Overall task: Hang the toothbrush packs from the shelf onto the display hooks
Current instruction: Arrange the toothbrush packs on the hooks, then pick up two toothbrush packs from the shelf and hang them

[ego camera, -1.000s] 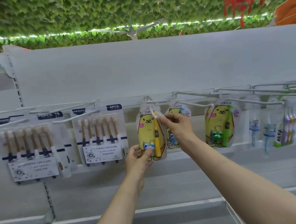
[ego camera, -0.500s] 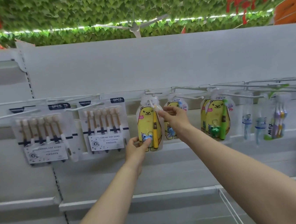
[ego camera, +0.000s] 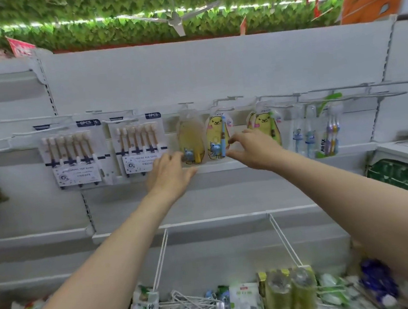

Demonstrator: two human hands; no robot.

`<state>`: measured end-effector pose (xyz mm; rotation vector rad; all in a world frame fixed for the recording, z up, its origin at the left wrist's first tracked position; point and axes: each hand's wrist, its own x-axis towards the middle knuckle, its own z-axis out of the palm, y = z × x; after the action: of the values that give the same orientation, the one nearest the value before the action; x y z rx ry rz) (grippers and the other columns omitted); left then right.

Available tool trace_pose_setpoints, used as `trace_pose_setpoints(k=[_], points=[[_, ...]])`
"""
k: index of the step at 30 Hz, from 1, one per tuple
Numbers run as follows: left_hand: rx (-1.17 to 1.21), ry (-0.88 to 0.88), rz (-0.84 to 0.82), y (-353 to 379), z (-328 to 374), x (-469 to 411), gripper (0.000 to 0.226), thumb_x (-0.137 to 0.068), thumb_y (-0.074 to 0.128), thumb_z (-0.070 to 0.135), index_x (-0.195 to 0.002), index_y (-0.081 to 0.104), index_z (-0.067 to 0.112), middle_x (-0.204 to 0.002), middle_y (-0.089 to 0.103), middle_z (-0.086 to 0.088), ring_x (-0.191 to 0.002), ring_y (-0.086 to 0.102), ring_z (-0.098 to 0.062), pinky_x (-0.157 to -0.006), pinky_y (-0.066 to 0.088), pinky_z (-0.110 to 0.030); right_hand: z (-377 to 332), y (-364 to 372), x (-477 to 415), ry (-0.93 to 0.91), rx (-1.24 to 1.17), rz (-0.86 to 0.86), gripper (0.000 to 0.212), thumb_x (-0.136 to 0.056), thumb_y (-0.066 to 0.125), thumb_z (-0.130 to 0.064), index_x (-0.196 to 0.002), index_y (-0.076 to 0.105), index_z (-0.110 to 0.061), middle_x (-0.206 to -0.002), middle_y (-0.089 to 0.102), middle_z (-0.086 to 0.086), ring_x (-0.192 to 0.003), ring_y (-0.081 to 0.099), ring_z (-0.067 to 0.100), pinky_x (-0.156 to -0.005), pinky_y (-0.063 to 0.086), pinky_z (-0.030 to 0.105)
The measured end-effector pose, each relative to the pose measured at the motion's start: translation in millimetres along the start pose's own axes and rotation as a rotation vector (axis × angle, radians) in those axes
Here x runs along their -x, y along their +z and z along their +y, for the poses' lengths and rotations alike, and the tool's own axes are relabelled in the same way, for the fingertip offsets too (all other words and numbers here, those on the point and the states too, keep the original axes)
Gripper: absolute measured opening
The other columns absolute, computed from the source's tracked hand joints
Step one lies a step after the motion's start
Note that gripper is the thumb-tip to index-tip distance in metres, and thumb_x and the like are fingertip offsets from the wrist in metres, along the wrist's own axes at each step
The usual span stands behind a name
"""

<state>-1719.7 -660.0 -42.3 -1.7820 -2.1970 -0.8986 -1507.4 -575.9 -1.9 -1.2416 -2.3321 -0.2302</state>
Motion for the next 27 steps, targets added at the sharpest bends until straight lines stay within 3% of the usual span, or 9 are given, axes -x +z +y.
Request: trace_pose_setpoints(k=[4, 12, 27], points=[[-0.095, 0.023, -0.073, -5.2, 33.8, 30.0, 0.057, -0.096, 0.048, 0.057, -0.14, 0.046, 0.022, -0.142, 0.046, -0.007, -0.132, 0.04, -0.03, -0.102, 0.04, -0.045, 18.4, -21.5, 46.3, -0.014, 0.121, -0.021, 0.049, -0.096, 0.049, -0.055, -0.135, 0.055, -0.025, -0.13, 0.059, 0.006, -0.121, 0.051, 0.028, -0.09, 0.045, 0.04], [-0.111, 0.141, -0.112, 2.5, 134.1, 56.0, 0.06, -0.094, 0.052, 0.056, -0.143, 0.044, 0.022, -0.142, 0.047, -0.008, -0.131, 0.042, -0.03, -0.102, 0.044, -0.047, 92.7, -67.7, 119.6, 0.061, 0.163, -0.032, 0.054, -0.094, 0.055, -0.054, -0.139, 0.051, -0.023, -0.14, 0.053, 0.006, -0.128, 0.049, 0.029, -0.099, 0.046, 0.045], [0.042, 0.358, -0.148, 110.4, 463.3, 73.8, 0.059, -0.092, 0.056, 0.054, -0.14, 0.048, 0.02, -0.14, 0.05, -0.008, -0.13, 0.045, -0.031, -0.099, 0.046, -0.047, 376.0, -186.7, 251.9, 0.255, 0.218, 0.004, 0.054, -0.096, 0.052, -0.054, -0.139, 0.051, -0.022, -0.14, 0.053, 0.008, -0.129, 0.048, 0.029, -0.101, 0.045, 0.043]])
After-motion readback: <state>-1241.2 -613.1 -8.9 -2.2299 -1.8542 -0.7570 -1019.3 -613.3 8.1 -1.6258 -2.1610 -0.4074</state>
